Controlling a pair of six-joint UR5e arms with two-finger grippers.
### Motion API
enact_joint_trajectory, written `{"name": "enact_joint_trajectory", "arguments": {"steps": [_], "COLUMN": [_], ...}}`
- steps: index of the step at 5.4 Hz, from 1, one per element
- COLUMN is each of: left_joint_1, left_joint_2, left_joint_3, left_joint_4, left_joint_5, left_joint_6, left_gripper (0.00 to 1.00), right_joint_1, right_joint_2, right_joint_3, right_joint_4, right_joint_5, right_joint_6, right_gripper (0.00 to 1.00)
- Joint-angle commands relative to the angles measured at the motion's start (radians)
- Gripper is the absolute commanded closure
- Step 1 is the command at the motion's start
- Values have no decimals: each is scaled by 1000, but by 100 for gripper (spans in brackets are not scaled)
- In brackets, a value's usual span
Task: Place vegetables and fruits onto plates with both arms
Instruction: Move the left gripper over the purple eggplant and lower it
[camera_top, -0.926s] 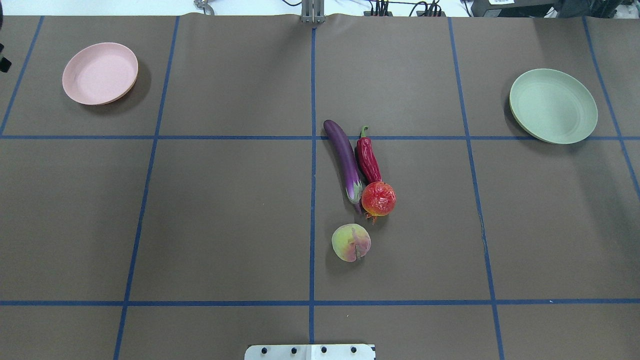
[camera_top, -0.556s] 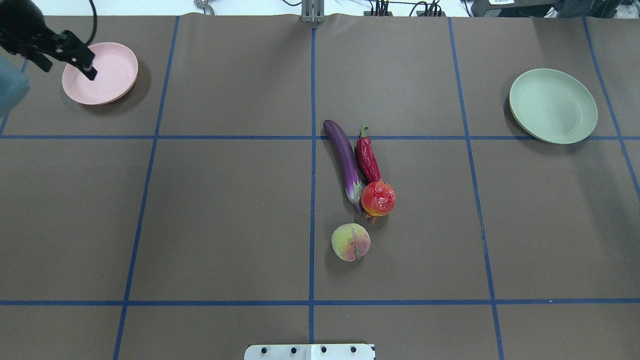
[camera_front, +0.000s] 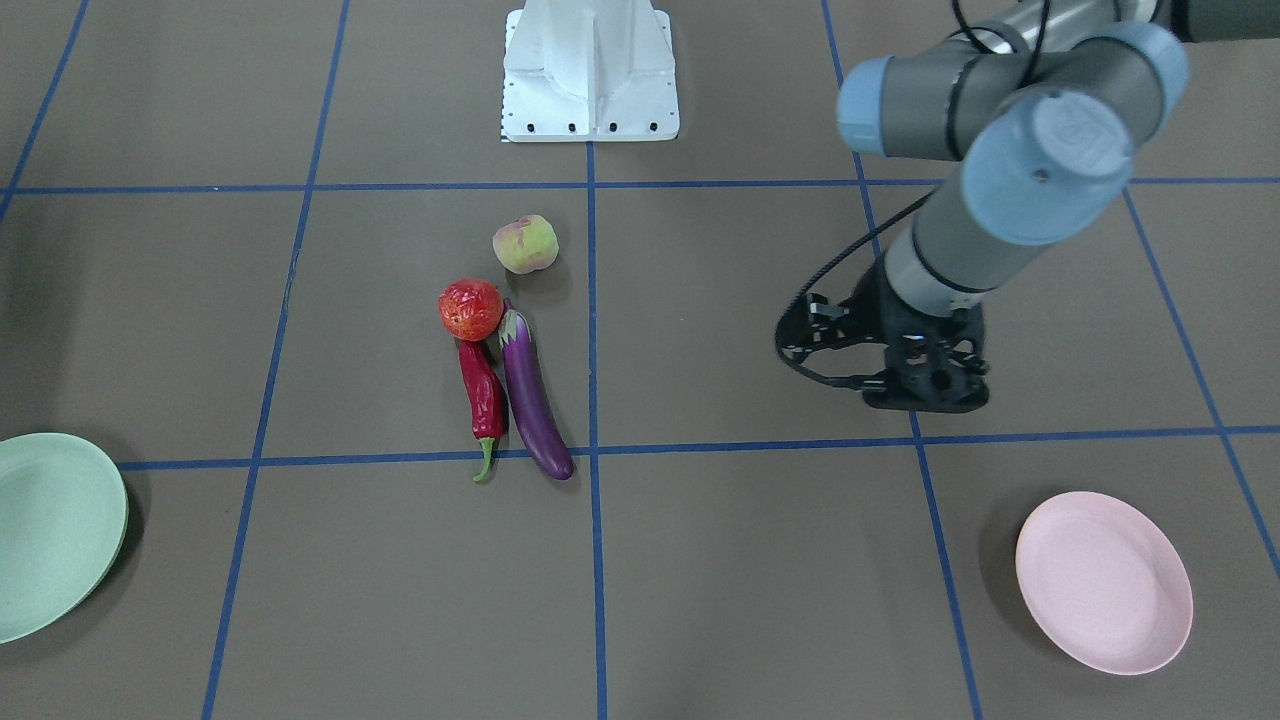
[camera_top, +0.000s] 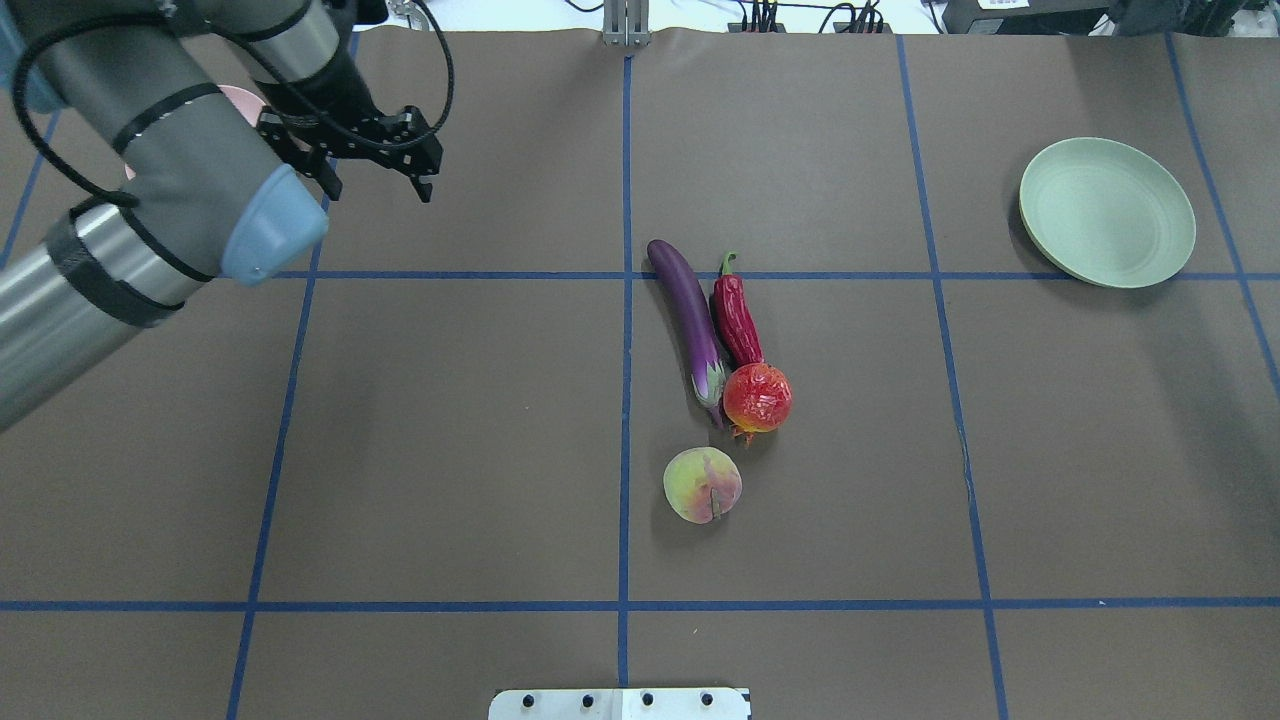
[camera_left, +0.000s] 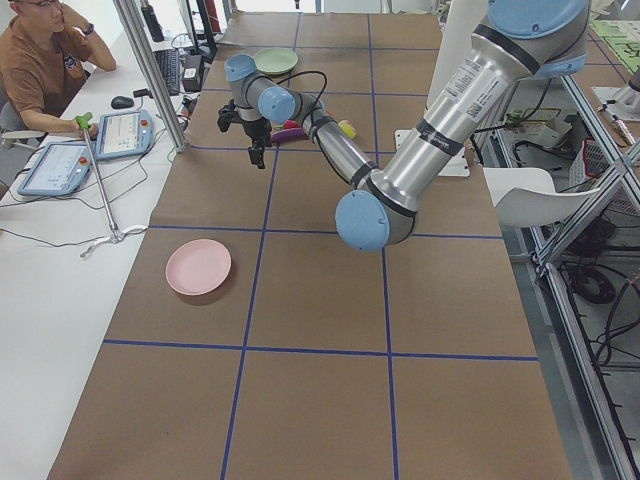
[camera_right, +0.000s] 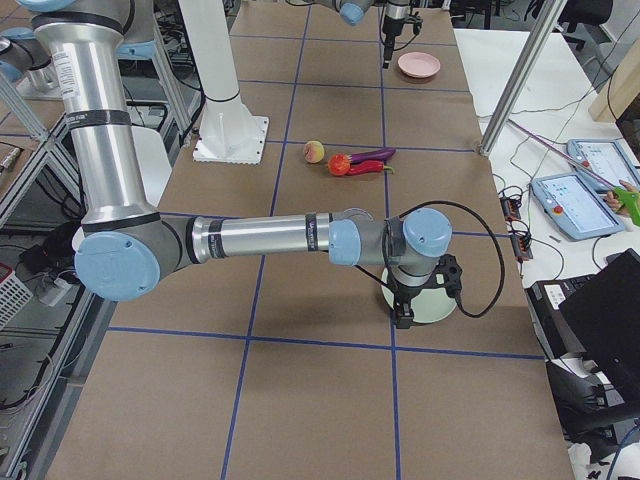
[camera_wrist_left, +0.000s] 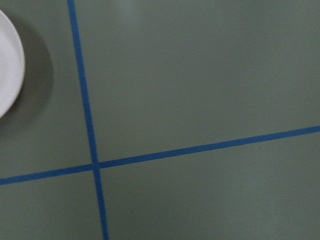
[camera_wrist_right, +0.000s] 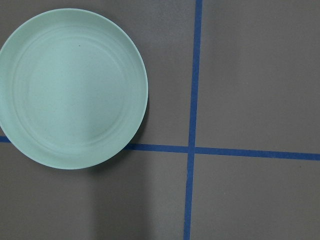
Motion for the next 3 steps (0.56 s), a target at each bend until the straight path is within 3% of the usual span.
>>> {"name": "enact_joint_trajectory", "arguments": {"steps": [1, 2, 3], "left_joint_1": [114, 131, 153], "left_joint_2": [-260, -321, -353], "left_joint_3": [358, 525, 579], "left_joint_4": [-187, -323, -333], "left_joint_5": [97, 99, 137], "left_joint_6": [-287, -360, -390], "left_gripper": [0, 0, 0], "right_joint_1": [-26, -29, -36], "right_joint_2": [0, 3, 6], "right_joint_3": [14, 20, 22], "right_joint_4": [1, 0, 1], "right_joint_5": [0, 3, 3], "right_joint_6": [0, 1, 3], "right_gripper": [0, 0, 0]}}
